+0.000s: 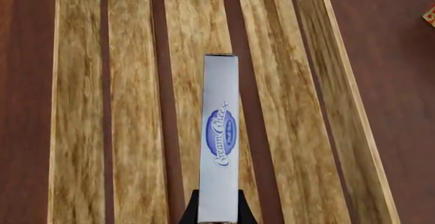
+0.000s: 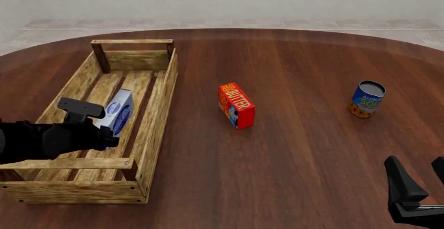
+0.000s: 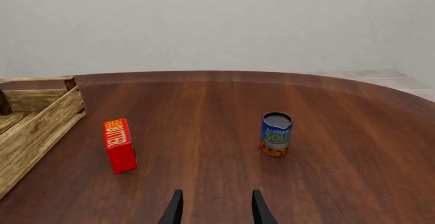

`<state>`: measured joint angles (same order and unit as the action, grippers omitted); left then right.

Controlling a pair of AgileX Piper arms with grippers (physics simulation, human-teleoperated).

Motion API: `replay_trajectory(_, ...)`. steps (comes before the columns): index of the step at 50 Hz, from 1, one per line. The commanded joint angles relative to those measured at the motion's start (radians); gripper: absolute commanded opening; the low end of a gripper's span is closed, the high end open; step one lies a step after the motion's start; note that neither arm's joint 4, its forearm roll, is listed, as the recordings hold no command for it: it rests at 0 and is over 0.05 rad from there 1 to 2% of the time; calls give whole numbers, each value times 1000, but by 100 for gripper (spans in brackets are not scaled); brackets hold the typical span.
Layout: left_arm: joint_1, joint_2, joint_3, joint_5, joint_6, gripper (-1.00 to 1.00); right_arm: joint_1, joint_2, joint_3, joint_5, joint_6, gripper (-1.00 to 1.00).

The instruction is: Pick up the cream cheese and put it in the tray.

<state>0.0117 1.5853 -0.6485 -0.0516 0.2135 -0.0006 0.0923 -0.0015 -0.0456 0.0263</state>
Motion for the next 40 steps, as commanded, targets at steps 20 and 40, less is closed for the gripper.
replay_trajectory(20, -7, 3, 22, -22, 6, 100, -1, 5, 0, -3, 3, 100)
replay_trajectory(40, -17, -83, 19, 32, 11, 100, 1, 9, 0, -5, 1, 100)
